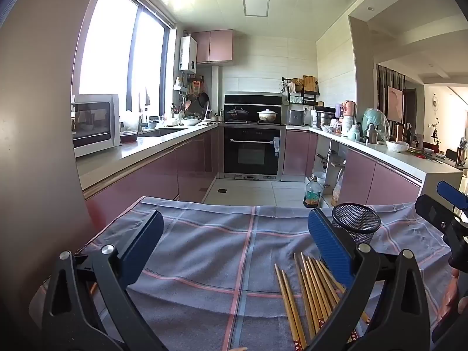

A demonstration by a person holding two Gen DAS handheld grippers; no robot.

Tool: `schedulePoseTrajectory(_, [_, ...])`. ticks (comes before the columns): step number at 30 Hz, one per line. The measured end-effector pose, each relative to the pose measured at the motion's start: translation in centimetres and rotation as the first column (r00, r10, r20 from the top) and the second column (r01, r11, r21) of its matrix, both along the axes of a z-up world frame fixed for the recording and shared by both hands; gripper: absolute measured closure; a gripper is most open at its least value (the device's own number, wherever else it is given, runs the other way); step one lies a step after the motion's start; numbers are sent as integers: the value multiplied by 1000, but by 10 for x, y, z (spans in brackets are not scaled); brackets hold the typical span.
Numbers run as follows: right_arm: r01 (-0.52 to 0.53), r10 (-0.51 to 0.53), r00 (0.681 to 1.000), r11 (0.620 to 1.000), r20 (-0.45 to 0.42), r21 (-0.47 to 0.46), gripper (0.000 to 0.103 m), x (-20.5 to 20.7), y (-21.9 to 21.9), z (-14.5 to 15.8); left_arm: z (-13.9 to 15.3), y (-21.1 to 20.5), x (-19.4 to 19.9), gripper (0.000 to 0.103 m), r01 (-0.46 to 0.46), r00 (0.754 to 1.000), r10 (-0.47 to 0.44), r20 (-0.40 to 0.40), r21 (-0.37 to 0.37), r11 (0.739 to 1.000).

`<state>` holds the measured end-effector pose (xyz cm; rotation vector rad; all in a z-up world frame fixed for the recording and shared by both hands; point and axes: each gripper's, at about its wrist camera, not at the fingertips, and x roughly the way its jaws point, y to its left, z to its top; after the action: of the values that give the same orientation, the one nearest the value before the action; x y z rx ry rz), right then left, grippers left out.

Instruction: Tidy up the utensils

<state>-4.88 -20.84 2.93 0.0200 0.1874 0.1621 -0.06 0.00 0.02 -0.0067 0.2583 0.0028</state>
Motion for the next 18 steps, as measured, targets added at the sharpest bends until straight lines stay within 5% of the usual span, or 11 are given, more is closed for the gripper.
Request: schedulePoseTrajectory(18, [-1,1,1000,1000,-6,6,6,1,-1,-1,0,1,0,6,-1,1000,1,0,-1,1000])
